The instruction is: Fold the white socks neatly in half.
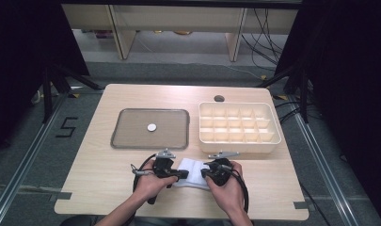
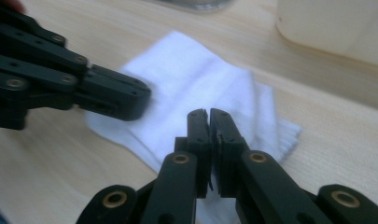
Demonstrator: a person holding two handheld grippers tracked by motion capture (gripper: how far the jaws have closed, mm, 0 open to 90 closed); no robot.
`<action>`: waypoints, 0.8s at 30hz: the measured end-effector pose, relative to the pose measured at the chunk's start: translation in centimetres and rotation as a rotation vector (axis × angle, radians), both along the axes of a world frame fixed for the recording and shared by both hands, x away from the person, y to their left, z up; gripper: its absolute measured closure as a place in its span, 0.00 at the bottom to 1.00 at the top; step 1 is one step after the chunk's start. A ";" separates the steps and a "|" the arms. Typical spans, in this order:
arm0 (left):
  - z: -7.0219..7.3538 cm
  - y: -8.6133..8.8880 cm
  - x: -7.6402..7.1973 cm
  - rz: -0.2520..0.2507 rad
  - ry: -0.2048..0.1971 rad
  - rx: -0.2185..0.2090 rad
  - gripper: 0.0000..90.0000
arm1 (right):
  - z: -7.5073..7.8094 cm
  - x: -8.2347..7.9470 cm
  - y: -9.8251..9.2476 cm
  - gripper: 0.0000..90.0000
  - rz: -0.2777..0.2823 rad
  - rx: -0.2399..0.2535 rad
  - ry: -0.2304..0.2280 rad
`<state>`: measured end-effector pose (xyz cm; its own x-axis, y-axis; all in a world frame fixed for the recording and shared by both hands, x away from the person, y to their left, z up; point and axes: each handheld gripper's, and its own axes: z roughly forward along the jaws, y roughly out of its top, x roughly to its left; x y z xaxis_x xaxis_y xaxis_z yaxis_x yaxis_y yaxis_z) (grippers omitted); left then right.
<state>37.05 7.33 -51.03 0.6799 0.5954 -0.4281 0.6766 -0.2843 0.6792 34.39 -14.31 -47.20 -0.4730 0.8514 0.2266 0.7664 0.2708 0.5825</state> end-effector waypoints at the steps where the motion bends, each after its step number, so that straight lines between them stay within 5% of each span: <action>1: -0.2 -0.1 0.0 -0.001 0.000 0.013 0.98 | -0.2 0.0 0.0 0.97 -0.003 -0.002 0.009; 5: -0.2 -0.2 0.0 -0.006 0.000 0.008 0.97 | -1.0 0.2 -0.2 0.96 -0.015 0.007 0.020; 9: 0.8 0.1 -0.3 0.002 -0.025 -0.019 0.93 | -0.1 -0.1 -0.3 0.93 -0.031 0.032 0.031; 11: 1.7 0.6 -0.4 0.022 -0.061 -0.045 0.91 | 0.4 -0.1 -0.8 0.92 -0.022 0.023 -0.023; 17: 2.3 1.8 -0.1 0.094 -0.080 -0.037 0.68 | 1.0 0.0 -2.1 0.85 -0.055 0.035 -0.084; 22: 1.7 2.8 0.3 0.142 -0.060 -0.020 0.55 | 0.5 -0.2 -2.6 0.81 -0.087 0.056 -0.041; 23: 1.6 2.9 0.2 0.145 -0.060 -0.017 0.53 | 0.3 -0.1 -2.8 0.80 -0.074 0.061 -0.069; 24: 1.6 3.1 0.2 0.139 -0.052 -0.014 0.53 | 0.3 -0.2 -2.9 0.79 -0.091 0.054 -0.039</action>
<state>37.21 10.42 -49.47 0.6130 0.6795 -0.4031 0.6723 -0.1807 0.7179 34.19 -17.16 -46.87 -0.4039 0.8782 0.2562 0.7630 0.1689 0.6240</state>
